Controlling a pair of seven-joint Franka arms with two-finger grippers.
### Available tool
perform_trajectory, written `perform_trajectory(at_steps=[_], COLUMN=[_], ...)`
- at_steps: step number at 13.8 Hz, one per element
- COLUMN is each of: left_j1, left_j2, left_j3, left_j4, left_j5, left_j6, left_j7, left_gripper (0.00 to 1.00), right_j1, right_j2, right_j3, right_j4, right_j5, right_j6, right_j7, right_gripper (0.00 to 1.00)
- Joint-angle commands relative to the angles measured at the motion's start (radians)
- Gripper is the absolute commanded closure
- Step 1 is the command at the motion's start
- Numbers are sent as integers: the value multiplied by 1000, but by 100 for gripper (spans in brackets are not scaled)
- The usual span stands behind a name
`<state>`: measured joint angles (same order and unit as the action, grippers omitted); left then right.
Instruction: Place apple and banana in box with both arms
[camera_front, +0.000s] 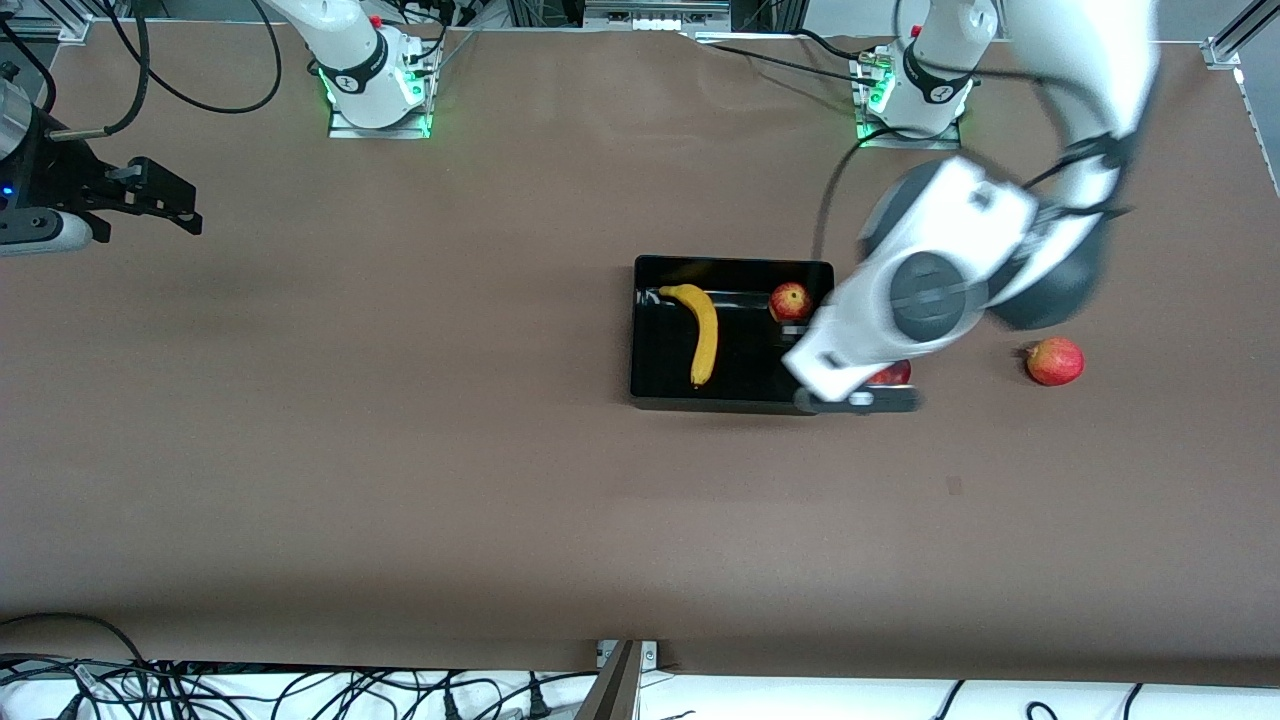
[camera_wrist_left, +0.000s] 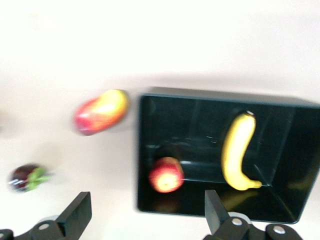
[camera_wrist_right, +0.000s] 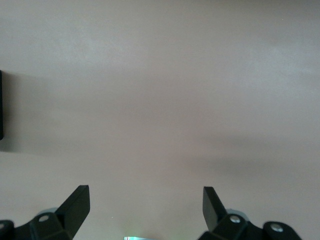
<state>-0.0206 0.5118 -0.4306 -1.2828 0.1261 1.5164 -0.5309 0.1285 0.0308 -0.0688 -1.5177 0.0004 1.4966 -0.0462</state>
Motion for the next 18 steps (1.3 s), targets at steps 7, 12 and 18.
perform_trajectory(at_steps=[7, 12, 18], left_j1=[160, 42, 31], left_j2=[-370, -562, -452], left_j3=[183, 380, 372], left_j4=[-178, -429, -311], left_j5=[-78, -109, -108], left_j6=[-20, 154, 44], left_j7=[445, 488, 482], left_gripper=[0, 0, 0], right_j1=[-4, -4, -4], right_j2=[-6, -6, -6], right_j3=[-2, -2, -3], right_j4=[1, 1, 1], right_j5=[16, 16, 16], right_j6=[-16, -16, -16], right_j7=[-1, -1, -1], right_gripper=[0, 0, 0])
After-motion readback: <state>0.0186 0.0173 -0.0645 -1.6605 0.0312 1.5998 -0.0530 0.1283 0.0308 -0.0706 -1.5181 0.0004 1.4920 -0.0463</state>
